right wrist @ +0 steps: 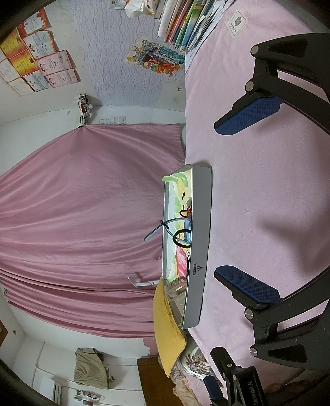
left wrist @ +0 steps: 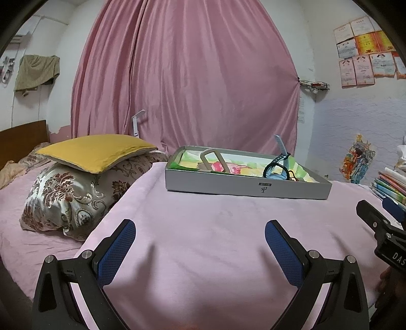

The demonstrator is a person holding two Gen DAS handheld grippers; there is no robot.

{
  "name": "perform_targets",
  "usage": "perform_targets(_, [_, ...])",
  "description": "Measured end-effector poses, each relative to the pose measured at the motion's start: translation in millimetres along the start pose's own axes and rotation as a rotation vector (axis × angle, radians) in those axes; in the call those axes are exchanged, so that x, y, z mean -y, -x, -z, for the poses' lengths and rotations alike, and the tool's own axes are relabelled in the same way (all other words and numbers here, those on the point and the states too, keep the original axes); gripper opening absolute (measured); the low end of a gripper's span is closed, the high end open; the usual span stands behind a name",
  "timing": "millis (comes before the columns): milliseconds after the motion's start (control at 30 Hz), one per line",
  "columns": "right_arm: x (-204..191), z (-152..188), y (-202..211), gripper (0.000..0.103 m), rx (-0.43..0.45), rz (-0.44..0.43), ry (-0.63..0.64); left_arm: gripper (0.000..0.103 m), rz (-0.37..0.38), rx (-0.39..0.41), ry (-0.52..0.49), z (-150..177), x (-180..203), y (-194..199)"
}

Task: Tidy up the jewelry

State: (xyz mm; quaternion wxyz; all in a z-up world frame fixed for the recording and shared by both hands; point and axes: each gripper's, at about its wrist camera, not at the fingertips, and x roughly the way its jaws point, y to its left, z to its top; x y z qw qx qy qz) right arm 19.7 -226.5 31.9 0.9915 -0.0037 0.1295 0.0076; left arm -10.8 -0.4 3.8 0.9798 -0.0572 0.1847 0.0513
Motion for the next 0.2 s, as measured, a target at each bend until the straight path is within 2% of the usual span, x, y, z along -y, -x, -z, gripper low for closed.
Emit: perform_targets(200, [-0.2,0.6,-0.2,0.101,-0.001,0.000,0.001,0.102,-0.006,-0.002,-0.002,-0.6,-0.4,-0.7])
